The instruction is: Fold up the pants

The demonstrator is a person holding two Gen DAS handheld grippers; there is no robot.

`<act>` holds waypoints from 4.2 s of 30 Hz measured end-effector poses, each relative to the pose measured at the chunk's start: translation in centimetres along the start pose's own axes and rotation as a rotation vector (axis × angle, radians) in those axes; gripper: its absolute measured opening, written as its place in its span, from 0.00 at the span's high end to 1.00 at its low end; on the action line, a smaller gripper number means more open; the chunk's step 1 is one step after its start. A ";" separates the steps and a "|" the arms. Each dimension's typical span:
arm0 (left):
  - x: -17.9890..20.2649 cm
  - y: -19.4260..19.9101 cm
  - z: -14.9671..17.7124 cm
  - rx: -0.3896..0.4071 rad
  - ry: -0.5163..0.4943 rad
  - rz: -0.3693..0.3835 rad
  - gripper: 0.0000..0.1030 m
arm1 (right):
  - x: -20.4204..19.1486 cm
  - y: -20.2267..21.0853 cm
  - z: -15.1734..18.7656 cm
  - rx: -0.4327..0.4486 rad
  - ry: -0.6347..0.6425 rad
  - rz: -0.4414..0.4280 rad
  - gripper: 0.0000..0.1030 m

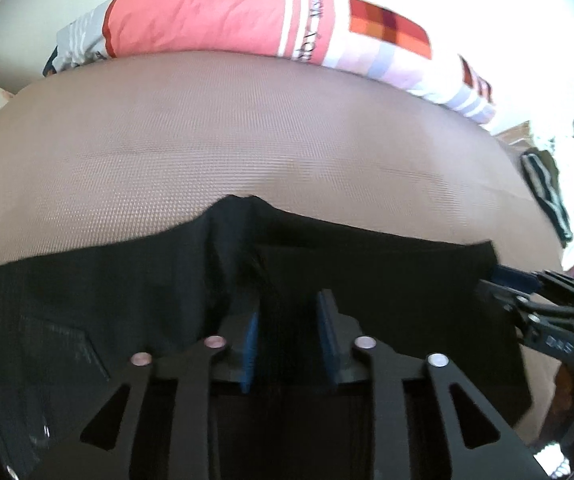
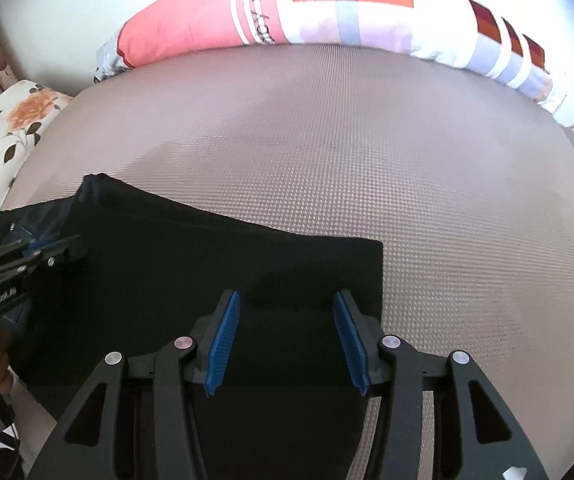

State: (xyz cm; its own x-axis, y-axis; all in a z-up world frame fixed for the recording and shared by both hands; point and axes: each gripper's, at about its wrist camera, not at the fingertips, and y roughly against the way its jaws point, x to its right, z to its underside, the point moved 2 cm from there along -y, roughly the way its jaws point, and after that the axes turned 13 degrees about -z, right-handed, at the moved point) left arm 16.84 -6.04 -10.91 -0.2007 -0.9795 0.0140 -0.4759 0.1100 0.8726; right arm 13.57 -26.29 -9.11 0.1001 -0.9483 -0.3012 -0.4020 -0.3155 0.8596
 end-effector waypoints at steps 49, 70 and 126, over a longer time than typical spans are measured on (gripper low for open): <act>-23.0 11.9 6.3 0.008 0.208 -0.217 0.39 | -18.6 -2.8 8.0 -0.201 0.222 -0.264 0.52; -32.8 4.5 7.5 -0.209 0.417 0.263 0.39 | -17.7 -0.6 3.7 -0.102 0.040 -0.216 0.44; -19.2 12.9 3.2 -0.112 0.415 0.071 0.86 | -10.2 5.4 3.3 0.126 -0.066 -0.078 0.31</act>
State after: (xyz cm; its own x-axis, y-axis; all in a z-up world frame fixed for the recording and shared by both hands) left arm 11.80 14.71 -1.55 0.1425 -0.9574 0.2513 -0.3726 0.1834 0.9097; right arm 7.38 -18.18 -2.80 0.0770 -0.9152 -0.3956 -0.5068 -0.3776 0.7750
